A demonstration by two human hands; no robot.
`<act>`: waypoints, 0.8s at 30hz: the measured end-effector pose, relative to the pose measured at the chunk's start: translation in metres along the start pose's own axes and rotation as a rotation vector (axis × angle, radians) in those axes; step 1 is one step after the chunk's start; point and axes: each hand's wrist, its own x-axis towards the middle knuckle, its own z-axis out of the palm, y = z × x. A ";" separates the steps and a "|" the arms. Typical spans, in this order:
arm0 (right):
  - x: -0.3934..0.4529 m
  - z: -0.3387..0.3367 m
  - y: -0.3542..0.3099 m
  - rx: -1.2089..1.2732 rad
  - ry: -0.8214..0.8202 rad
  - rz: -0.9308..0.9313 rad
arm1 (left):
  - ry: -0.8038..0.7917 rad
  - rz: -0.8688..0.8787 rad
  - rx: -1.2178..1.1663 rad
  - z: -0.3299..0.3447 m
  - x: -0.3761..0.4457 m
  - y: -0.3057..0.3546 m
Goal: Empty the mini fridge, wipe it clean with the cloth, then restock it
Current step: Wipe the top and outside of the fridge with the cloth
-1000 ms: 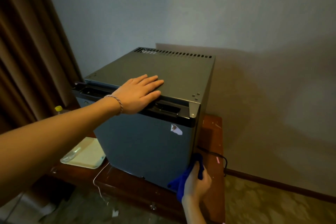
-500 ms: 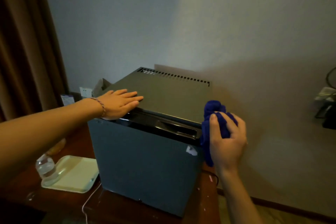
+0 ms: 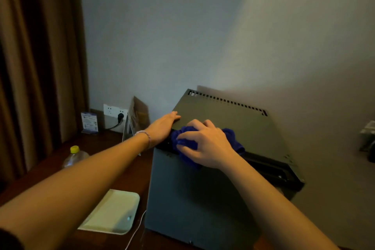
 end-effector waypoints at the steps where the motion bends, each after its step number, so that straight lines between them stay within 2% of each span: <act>1: 0.009 0.002 -0.008 -0.021 -0.024 -0.010 | 0.000 -0.007 -0.091 0.000 0.001 0.000; 3: 0.016 0.000 -0.012 -0.037 -0.047 -0.014 | -0.007 -0.005 -0.139 0.001 0.003 0.003; 10: 0.021 0.003 -0.020 -0.066 -0.110 0.007 | 0.026 0.051 -0.005 -0.001 0.007 -0.015; 18: 0.013 -0.002 -0.022 -0.110 -0.160 0.041 | 0.006 0.076 0.263 -0.004 0.003 -0.012; 24: -0.004 -0.014 -0.009 -0.128 -0.212 0.106 | 0.024 0.038 0.313 -0.002 0.004 -0.014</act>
